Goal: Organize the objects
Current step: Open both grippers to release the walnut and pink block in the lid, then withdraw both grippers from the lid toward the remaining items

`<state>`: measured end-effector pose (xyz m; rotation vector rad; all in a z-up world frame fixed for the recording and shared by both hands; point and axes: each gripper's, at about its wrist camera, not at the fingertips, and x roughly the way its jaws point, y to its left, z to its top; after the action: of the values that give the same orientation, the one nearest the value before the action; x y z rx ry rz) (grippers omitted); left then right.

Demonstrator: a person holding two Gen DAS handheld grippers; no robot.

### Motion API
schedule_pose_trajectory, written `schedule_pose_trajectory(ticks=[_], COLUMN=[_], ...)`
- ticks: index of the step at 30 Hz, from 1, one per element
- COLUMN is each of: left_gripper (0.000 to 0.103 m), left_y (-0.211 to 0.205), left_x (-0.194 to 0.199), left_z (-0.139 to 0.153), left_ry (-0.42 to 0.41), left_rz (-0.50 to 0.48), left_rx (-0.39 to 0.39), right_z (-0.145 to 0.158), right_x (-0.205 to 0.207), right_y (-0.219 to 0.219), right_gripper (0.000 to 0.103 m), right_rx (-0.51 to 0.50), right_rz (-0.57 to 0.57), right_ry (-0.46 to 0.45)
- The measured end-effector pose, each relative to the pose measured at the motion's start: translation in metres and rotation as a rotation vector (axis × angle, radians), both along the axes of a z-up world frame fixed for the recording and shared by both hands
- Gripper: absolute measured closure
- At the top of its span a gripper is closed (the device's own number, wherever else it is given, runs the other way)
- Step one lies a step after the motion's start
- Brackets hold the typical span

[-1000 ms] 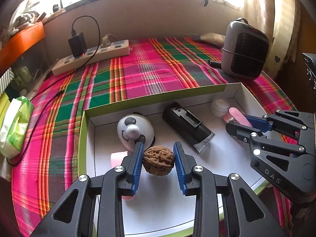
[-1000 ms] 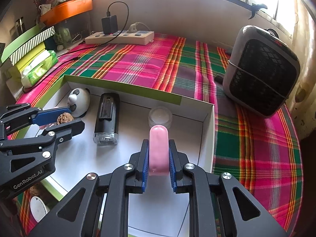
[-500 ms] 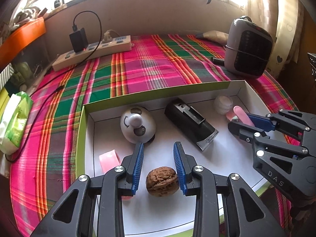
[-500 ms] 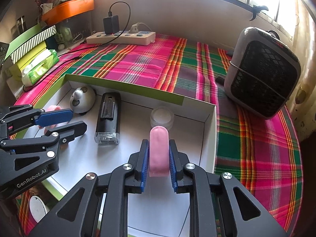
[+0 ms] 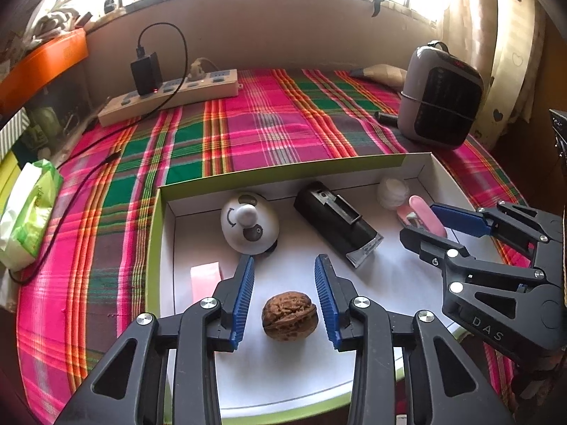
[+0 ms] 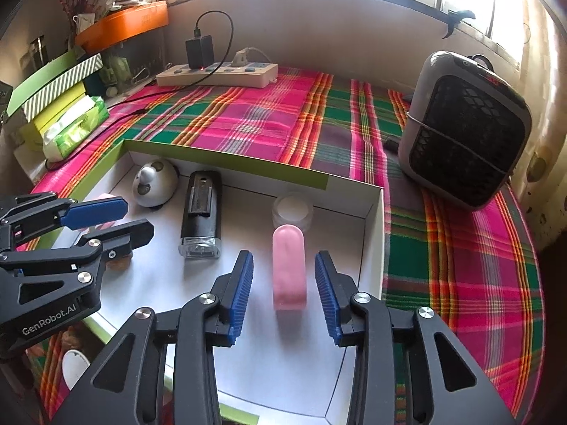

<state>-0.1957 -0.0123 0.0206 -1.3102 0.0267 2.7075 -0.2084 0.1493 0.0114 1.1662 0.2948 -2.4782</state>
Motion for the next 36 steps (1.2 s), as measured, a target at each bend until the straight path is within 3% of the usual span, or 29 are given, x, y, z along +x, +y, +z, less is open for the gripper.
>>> schedule_pose_trajectory(ticks=[20,36], left_gripper=[0.069,0.068], left_y=[-0.017,-0.038], left_x=[0.057,0.114], left_z=[0.024,0.019], left_ry=[0.074,0.086], left_rz=[0.055,0.106], left_rx=[0.057,0.117], right_z=[0.027,0.031], right_x=[0.049,0.114], right_y=[0.013,0.003], right_gripper=[0.065,0.062], right_rx=[-0.053,-0.113], right_rz=[-0.034,0.071], right_ry=[0.078,0.086])
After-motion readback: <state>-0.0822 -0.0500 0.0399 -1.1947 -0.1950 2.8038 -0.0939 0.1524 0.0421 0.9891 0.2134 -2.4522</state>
